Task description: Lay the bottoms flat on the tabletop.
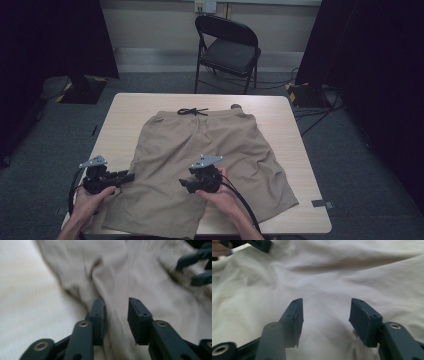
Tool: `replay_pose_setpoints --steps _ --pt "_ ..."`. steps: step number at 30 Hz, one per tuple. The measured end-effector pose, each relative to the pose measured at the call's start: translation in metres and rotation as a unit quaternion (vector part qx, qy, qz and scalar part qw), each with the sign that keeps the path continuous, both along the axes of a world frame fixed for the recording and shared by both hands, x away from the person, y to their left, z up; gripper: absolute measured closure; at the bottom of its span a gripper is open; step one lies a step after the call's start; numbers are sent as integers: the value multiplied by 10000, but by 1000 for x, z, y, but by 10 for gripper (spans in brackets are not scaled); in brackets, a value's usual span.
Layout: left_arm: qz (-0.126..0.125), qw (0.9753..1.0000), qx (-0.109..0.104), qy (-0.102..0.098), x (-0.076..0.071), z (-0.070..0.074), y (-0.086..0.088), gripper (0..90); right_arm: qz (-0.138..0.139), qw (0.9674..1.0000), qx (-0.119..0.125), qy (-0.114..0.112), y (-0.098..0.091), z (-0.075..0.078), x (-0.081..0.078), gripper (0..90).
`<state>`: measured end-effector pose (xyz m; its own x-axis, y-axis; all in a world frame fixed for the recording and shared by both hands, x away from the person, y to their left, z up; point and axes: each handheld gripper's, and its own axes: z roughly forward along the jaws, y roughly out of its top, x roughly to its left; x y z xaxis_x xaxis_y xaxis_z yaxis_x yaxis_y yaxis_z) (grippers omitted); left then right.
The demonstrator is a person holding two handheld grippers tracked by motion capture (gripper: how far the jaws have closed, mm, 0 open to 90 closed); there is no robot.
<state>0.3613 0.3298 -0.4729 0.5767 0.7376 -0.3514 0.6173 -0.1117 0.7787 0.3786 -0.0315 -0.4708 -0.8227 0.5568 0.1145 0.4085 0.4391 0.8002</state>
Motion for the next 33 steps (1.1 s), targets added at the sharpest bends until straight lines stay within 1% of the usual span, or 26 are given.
replay_pose_setpoints --steps 1,2,3,5,7,8,9,11,12,13,14,15,17,18,19,20,21,22,23,24,26,27,29,30,31,33 --pt "0 10000 0 0 0 0 0 640 0 10000 0 0 0 0 0 452" --pt "10 10000 -59 -72 4 4 -1 640 -61 10000 -27 -13 -2 0 3 464" --pt "41 9998 -173 -121 8 9 -4 640 -193 9997 -153 -34 -7 0 9 483" --pt "-4 9996 -206 -177 16 12 -13 641 -218 9996 -169 -14 -8 -1 10 495" --pt "-131 9996 -240 -92 24 8 -25 648 -304 9992 -259 21 -12 -6 12 509" --pt "-153 9997 -202 -30 28 6 -29 647 -323 9991 -265 65 -14 -9 13 513" --pt "-132 9999 -102 41 33 0 -36 645 -331 9989 -310 140 -17 -14 11 518" --pt "-116 9998 19 185 41 -10 -43 638 -340 9987 -340 170 -17 -16 10 519" --pt "-55 9995 125 290 45 -16 -45 623 -320 9984 -424 202 -18 -20 6 518" --pt "-55 9995 125 290 45 -16 -45 617 -320 9984 -424 202 -18 -20 6 518" --pt "21 9992 275 301 46 -20 -44 606 -285 9982 -462 237 -19 -23 2 516" --pt "21 9992 275 301 46 -20 -44 603 -285 9982 -462 237 -19 -23 2 516" --pt "79 9988 410 262 45 -23 -41 583 -234 9985 -437 218 -20 -24 -4 514" --pt "79 9988 410 262 45 -23 -41 571 -234 9985 -437 218 -20 -24 -4 514" --pt "69 9984 503 262 44 -24 -41 562 -145 9986 -470 193 -21 -24 -9 511" --pt "88 9983 538 224 44 -25 -43 562 -145 9986 -470 193 -21 -24 -9 511" --pt "97 9983 542 183 43 -26 -43 560 -73 9985 -470 255 -21 -23 -11 509" --pt "121 9984 537 127 42 -27 -44 559 75 9983 -476 329 -23 -20 -15 476" --pt "121 9984 537 127 42 -27 -44 559 75 9983 -476 329 -23 -20 -15 476" --pt "106 9983 558 97 42 -27 -44 559 88 9986 -406 323 -25 -17 -16 477" --pt "114 9984 549 115 41 -27 -43 558 -26 9994 -211 290 -37 -6 -15 471" --pt "68 9983 563 162 40 -25 -42 550 -208 9995 -53 230 -53 5 -13 470" --pt "51 9985 515 173 38 -23 -41 550 -376 9992 -20 167 -68 13 -13 463" --pt "51 9985 515 173 38 -23 -41 550 -376 9992 -20 167 -68 13 -13 463" --pt "66 9991 392 119 35 -17 -39 553 -561 9983 1 146 -88 17 -15 453" --pt "61 9997 249 35 32 -9 -39 558 -707 9973 -26 181 -102 17 -19 443"
